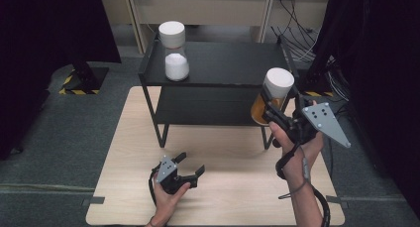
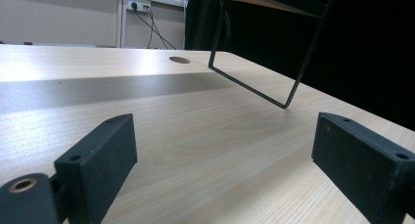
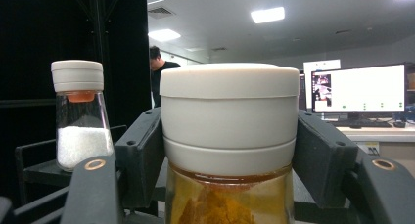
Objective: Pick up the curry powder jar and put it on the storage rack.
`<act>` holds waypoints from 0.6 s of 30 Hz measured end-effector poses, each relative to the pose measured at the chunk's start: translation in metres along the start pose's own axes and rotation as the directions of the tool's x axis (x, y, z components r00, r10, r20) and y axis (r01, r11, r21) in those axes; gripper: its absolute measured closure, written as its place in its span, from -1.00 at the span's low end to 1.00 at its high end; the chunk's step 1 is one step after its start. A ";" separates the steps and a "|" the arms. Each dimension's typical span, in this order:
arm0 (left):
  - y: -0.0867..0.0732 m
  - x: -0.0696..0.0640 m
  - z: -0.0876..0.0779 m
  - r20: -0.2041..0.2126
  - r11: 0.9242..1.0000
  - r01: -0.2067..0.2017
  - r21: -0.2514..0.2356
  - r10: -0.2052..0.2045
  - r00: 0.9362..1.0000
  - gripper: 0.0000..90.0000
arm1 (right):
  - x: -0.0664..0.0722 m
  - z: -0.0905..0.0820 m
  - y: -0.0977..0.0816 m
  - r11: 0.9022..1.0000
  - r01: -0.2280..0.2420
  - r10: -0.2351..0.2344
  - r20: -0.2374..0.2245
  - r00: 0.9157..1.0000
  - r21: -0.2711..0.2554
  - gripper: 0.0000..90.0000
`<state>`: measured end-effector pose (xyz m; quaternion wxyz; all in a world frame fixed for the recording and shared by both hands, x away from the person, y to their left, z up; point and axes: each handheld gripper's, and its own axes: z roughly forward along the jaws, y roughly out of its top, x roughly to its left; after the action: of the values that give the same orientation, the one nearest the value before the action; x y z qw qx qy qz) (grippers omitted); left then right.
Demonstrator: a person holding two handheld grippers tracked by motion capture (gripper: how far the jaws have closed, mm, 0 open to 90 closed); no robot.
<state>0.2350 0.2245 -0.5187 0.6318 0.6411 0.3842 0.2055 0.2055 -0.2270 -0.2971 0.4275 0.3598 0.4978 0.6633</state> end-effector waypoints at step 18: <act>0.000 0.000 0.000 0.002 1.000 -0.001 0.000 0.001 1.000 -0.81 | 0.006 0.010 0.015 1.000 0.014 -0.014 0.002 1.000 -0.013 -0.24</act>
<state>0.2350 0.2246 -0.5188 0.6322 0.6412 0.3835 0.2053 0.2092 -0.2205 -0.2797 0.4352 0.3541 0.4956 0.6630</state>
